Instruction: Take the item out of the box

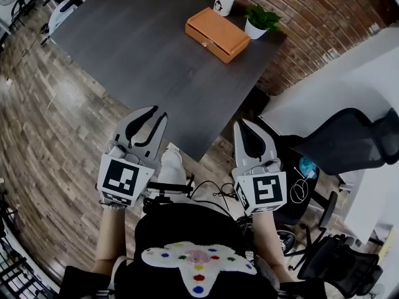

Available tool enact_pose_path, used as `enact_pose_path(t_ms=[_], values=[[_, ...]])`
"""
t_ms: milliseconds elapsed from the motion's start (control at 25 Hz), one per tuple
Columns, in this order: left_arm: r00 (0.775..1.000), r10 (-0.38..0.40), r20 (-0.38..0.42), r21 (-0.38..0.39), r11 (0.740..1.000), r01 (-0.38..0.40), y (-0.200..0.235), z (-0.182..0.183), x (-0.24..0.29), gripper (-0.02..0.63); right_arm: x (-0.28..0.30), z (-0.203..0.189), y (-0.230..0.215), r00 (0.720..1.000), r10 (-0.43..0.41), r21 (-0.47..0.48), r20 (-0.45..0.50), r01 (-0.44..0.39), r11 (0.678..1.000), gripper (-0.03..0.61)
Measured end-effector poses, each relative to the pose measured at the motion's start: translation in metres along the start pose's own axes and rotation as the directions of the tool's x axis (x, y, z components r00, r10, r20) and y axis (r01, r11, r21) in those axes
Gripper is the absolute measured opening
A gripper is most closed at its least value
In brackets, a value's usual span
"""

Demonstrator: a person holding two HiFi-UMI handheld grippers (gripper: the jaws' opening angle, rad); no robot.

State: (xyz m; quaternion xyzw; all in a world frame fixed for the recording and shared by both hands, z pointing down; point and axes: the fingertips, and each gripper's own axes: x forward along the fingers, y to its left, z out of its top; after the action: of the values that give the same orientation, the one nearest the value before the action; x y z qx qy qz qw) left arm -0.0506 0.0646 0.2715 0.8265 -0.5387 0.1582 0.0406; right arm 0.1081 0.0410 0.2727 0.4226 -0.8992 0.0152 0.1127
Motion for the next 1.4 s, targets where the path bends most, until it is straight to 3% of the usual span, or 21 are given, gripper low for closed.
enact_pose_path(t_ms=[840, 1400], values=[[0.979, -0.194, -0.059, 0.005, 0.981, 0.195, 0.077, -0.003, 0.151, 0.063, 0.125, -0.008, -0.063, 0.986, -0.134, 0.065, -0.102, 0.141, 0.988, 0.007], [0.964, -0.255, -0.073, -0.005, 0.967, 0.255, 0.115, -0.022, 0.232, 0.066, 0.186, -0.027, -0.079, 0.971, -0.174, 0.059, -0.162, 0.186, 0.981, 0.008]])
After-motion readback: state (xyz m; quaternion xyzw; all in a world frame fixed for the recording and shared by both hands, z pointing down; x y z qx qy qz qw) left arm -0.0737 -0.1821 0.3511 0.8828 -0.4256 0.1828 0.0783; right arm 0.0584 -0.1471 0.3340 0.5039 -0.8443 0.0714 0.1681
